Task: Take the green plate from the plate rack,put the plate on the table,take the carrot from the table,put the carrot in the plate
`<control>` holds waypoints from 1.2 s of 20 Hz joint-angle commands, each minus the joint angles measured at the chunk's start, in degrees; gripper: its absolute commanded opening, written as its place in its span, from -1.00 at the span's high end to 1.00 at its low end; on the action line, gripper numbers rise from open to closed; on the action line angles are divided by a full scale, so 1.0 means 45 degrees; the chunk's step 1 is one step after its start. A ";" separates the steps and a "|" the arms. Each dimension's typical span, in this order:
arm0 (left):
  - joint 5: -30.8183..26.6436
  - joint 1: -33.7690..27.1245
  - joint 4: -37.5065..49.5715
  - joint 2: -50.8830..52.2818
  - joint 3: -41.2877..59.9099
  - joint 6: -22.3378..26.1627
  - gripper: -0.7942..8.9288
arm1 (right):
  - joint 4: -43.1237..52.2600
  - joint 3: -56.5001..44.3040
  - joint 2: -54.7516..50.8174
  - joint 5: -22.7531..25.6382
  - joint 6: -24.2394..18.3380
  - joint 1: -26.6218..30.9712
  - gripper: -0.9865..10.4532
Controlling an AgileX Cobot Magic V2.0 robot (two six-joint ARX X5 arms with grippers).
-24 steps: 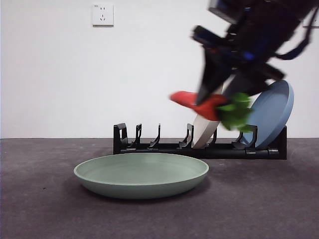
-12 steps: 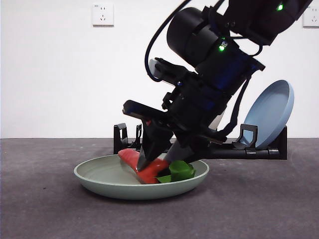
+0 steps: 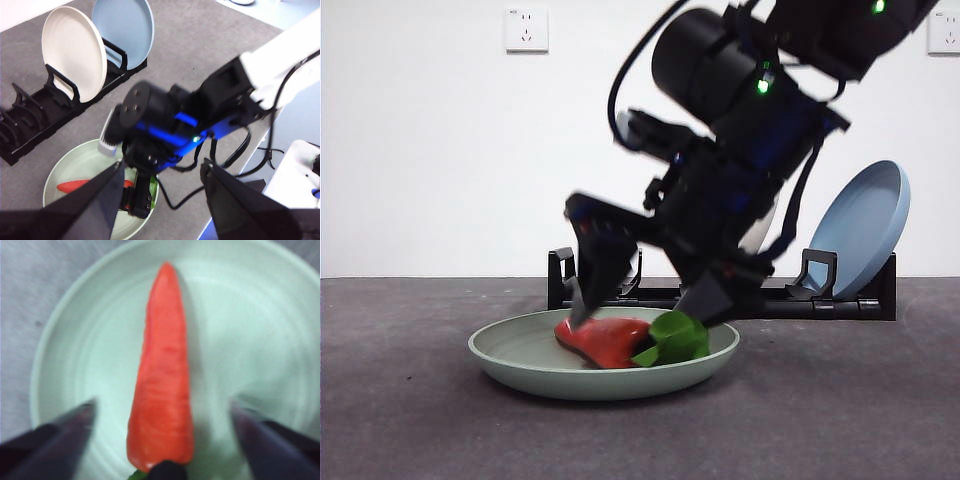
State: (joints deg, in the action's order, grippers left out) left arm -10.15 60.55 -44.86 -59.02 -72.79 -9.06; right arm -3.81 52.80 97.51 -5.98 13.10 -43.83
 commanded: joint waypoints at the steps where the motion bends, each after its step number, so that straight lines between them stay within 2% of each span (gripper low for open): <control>1: -0.0049 0.0049 -0.0233 0.0000 0.0019 0.0015 0.30 | -0.0452 0.0296 -0.0899 0.0029 0.0010 -0.0039 -0.06; 5: -0.0068 0.0039 -0.0767 0.0000 0.0019 0.0053 0.30 | -0.2783 0.0306 -0.3599 0.0015 -0.0121 -0.0039 -0.06; 11: -0.0019 0.0034 -0.1826 0.0000 0.0019 0.0044 0.30 | -0.8723 0.0306 -0.8461 -0.0029 -0.0559 -0.0039 -0.05; 14: 0.0034 0.0034 -0.2725 0.0000 0.0024 0.0005 0.31 | -1.1006 0.0306 -1.0307 -0.0714 -0.0568 -0.0039 -0.05; 16: 0.0233 0.0034 -0.3186 0.0000 0.0019 -0.0005 0.32 | -1.1914 0.0306 -1.1118 -0.1302 -0.0568 -0.0039 -0.05; 20: 0.1180 0.0034 -0.3468 0.0000 0.0024 -0.0019 0.33 | -1.2662 0.0306 -1.1793 -0.1355 -0.0568 -0.0039 -0.02; 22: 0.1389 0.0034 -0.3507 -0.0005 0.0019 -0.0024 0.33 | -1.2798 0.0306 -1.1861 -0.1360 -0.0568 -0.0039 0.19; 23: 0.1389 0.0034 -0.3536 0.0000 0.0019 -0.0039 0.39 | -1.2862 0.0306 -1.1866 -0.1355 -0.0568 -0.0039 0.36; 24: 0.1384 0.0034 -0.3585 0.0000 0.0019 -0.0039 0.54 | -1.2920 0.0306 -1.1866 -0.1360 -0.0593 -0.0039 0.56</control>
State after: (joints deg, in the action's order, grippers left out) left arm -4.05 60.55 -60.69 -59.02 -72.79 -9.06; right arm -61.95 54.06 44.10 -12.01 10.92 -43.88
